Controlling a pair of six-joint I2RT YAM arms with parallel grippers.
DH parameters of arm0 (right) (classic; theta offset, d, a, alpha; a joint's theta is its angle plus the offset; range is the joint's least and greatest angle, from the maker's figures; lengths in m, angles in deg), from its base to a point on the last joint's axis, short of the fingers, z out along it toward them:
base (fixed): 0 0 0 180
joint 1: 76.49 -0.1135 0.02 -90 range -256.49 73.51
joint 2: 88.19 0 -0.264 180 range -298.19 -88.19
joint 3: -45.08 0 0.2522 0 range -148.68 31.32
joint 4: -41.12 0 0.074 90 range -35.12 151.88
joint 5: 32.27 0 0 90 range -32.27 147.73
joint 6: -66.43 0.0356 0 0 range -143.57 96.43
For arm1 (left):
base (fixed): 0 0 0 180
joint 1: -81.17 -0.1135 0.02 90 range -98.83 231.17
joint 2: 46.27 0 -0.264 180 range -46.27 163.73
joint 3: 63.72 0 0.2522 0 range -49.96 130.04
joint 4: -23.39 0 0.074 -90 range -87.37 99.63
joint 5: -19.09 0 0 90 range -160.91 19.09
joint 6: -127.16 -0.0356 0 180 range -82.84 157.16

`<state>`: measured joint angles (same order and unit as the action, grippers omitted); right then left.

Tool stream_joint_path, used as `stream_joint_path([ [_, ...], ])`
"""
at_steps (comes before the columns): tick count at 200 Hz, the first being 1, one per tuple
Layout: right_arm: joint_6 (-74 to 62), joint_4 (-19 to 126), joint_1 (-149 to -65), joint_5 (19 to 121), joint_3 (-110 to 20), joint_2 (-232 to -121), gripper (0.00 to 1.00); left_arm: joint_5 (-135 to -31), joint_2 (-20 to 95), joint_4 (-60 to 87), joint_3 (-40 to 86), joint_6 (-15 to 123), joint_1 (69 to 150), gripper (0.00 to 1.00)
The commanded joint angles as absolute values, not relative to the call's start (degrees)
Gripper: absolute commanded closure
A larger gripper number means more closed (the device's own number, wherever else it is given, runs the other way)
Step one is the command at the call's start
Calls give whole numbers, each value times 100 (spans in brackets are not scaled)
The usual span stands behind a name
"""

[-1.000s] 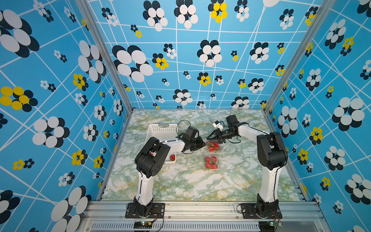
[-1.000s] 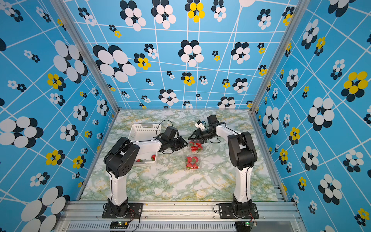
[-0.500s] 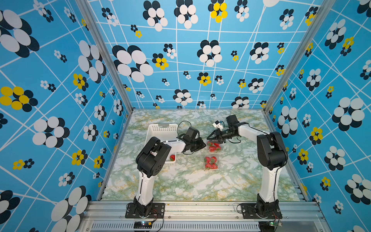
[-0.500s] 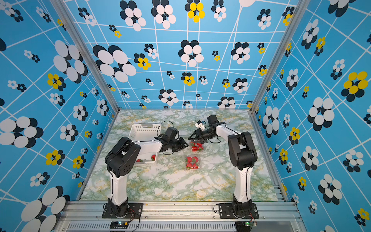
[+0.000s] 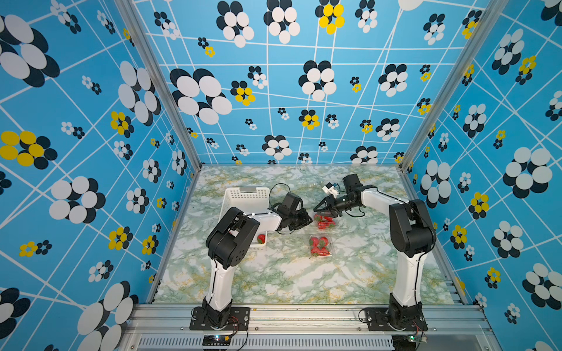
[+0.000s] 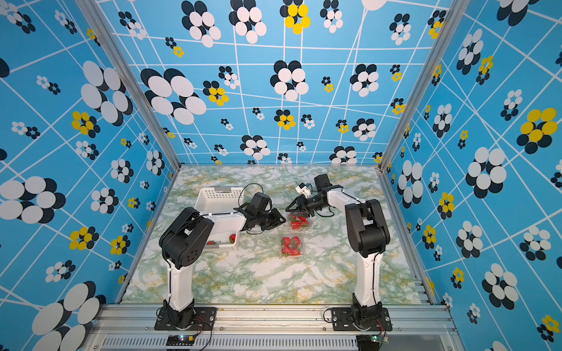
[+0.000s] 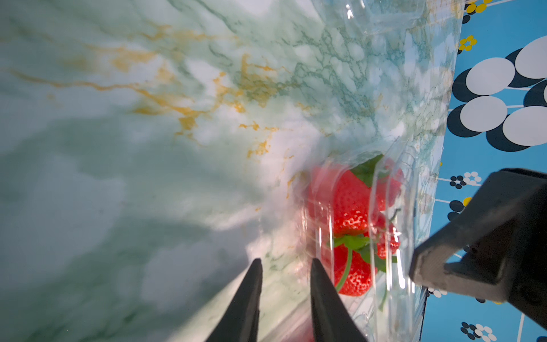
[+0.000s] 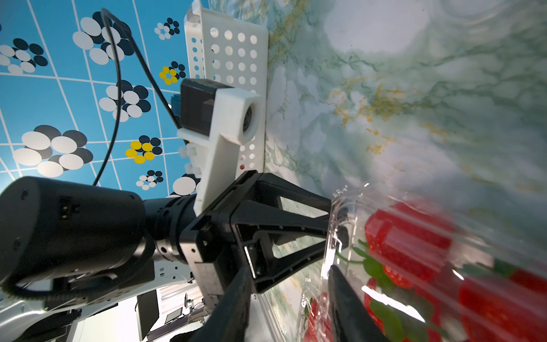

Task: Pack strawberries into containers
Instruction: Close the packing box at the center of the board.

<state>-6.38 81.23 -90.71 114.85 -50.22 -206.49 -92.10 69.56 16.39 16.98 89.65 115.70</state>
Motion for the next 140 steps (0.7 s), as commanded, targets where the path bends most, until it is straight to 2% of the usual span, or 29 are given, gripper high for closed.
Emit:
stream_joint_path([
  [1, -721, 8165, -9127, 11495, -4853, -20733, 56, -9247, 6865, 1745, 1473, 9020, 11555, 70],
  [140, -485, 7960, -9222, 11314, -4761, -20958, 57, -9352, 6803, 3406, 953, 9484, 11405, 61],
])
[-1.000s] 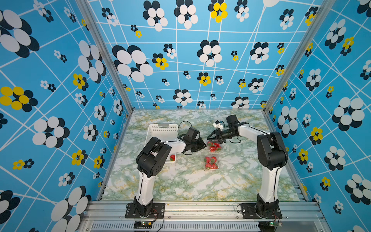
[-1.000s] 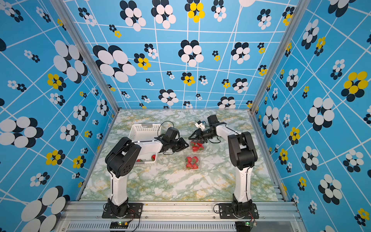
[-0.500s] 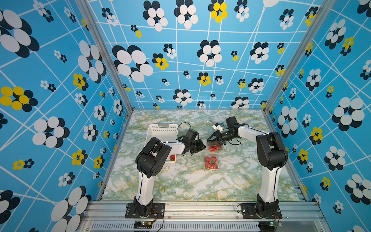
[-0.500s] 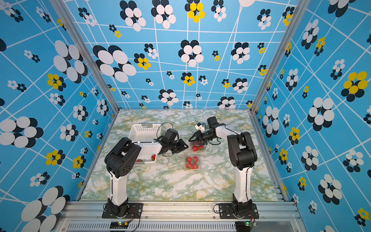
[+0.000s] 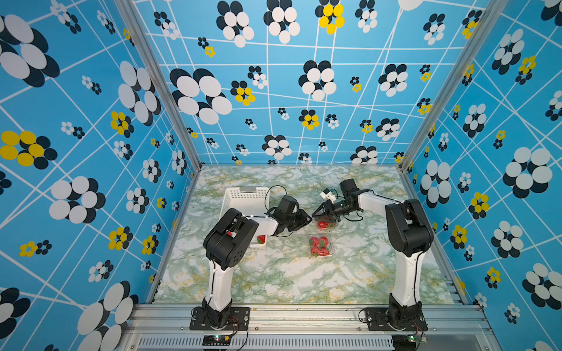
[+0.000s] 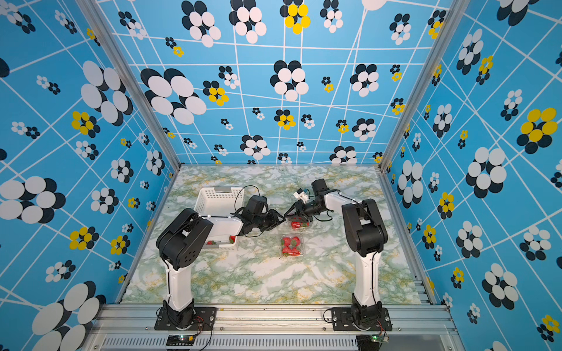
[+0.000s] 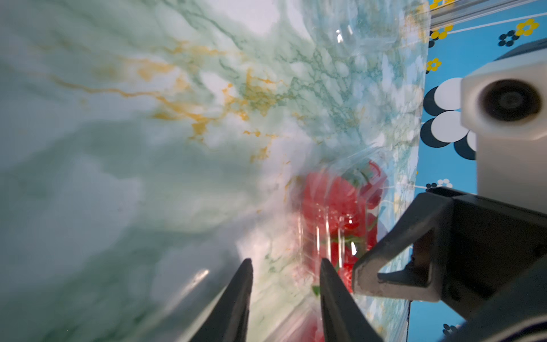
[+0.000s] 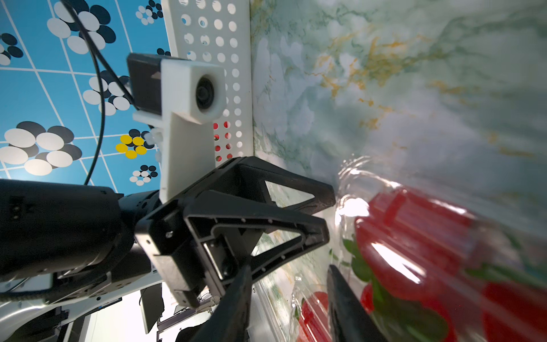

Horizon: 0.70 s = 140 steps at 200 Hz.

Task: Pack strawberries into containers
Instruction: Close the packing box at the center of the board.

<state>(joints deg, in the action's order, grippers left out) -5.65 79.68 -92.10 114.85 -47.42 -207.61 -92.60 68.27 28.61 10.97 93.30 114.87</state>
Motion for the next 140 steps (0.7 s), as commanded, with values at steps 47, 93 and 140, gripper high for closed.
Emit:
stream_joint_path([
  [47, -493, 7976, -9222, 11300, -4753, -20997, 58, -9330, 6827, 3698, 872, 9534, 11351, 60],
  [93, -492, 7967, -9222, 11318, -4766, -20986, 58, -9498, 7105, 4060, 1046, 9576, 11343, 59],
  [140, -501, 7958, -9222, 11335, -4770, -20992, 58, -9681, 7440, 4113, 1382, 9592, 11353, 59],
])
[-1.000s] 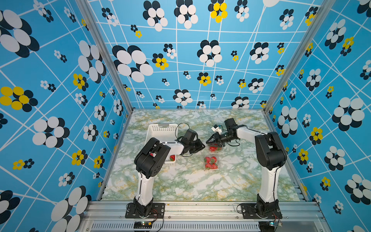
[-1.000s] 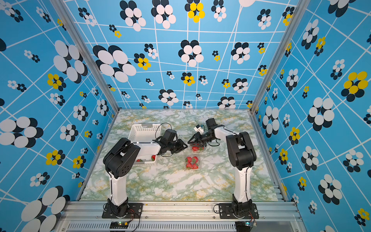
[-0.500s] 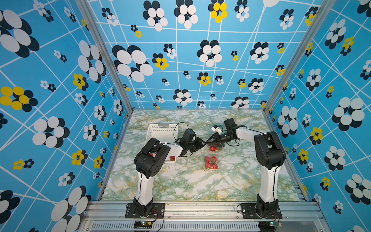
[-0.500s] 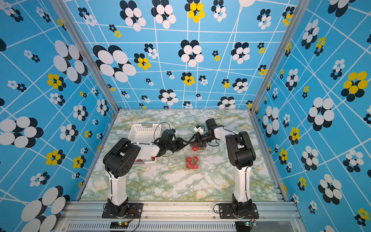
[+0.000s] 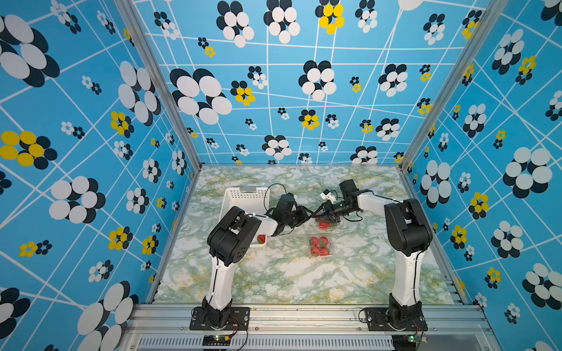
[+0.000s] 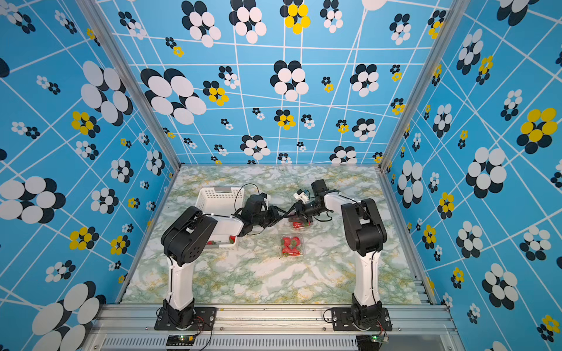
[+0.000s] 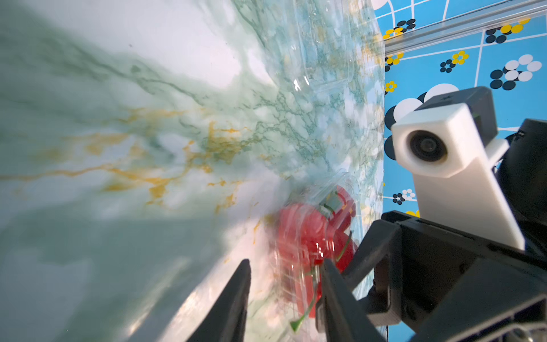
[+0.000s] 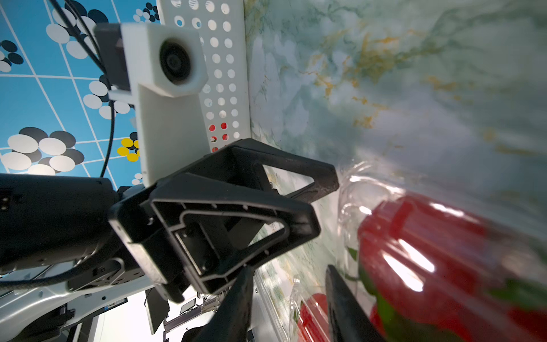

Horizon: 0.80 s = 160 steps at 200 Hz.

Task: Pack strawberries into containers
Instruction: Close the packing box at the center of the board.

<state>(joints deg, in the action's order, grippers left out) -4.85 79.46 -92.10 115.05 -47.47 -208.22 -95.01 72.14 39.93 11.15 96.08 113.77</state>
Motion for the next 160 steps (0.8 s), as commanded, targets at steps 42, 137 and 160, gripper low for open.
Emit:
stream_joint_path([
  [42, -520, 7985, -9209, 11331, -4772, -20986, 58, -9722, 7491, 4368, 1331, 9696, 11352, 58],
  [137, -541, 7959, -9160, 11386, -4737, -21008, 58, -10007, 7691, 5389, 1327, 9913, 11365, 58],
  [160, -541, 7942, -9160, 11424, -4749, -21029, 58, -10062, 7821, 5173, 1552, 9846, 11411, 58],
])
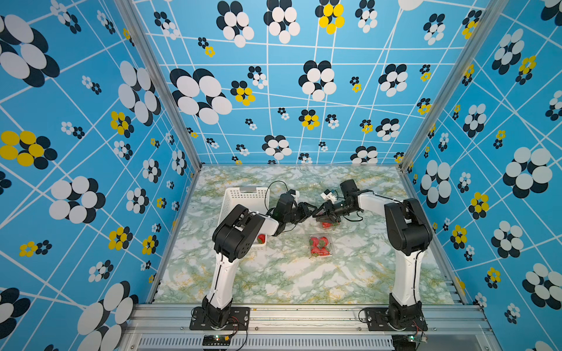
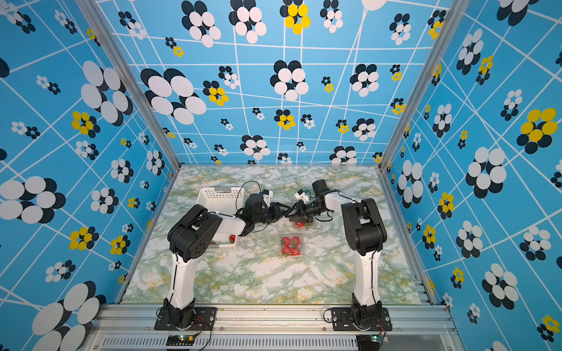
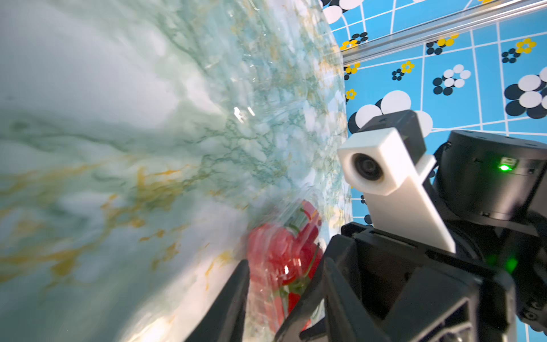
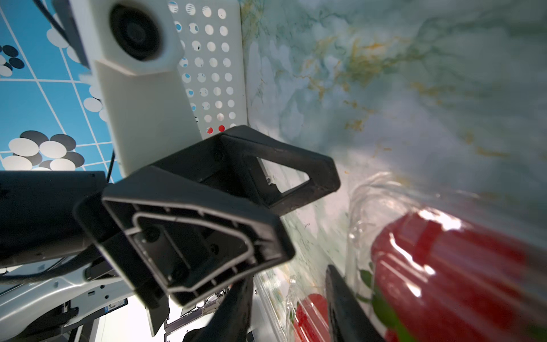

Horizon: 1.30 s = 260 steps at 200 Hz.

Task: Pack strawberries into containers
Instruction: Close the packing box at the center of the board.

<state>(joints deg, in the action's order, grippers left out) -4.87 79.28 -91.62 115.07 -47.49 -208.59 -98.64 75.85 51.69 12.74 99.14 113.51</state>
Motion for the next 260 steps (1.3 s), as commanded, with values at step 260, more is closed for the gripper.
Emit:
stream_joint_path([
  [260, -651, 7949, -9108, 11522, -4680, -20957, 58, -10016, 7935, 4198, 1858, 9551, 11495, 49],
])
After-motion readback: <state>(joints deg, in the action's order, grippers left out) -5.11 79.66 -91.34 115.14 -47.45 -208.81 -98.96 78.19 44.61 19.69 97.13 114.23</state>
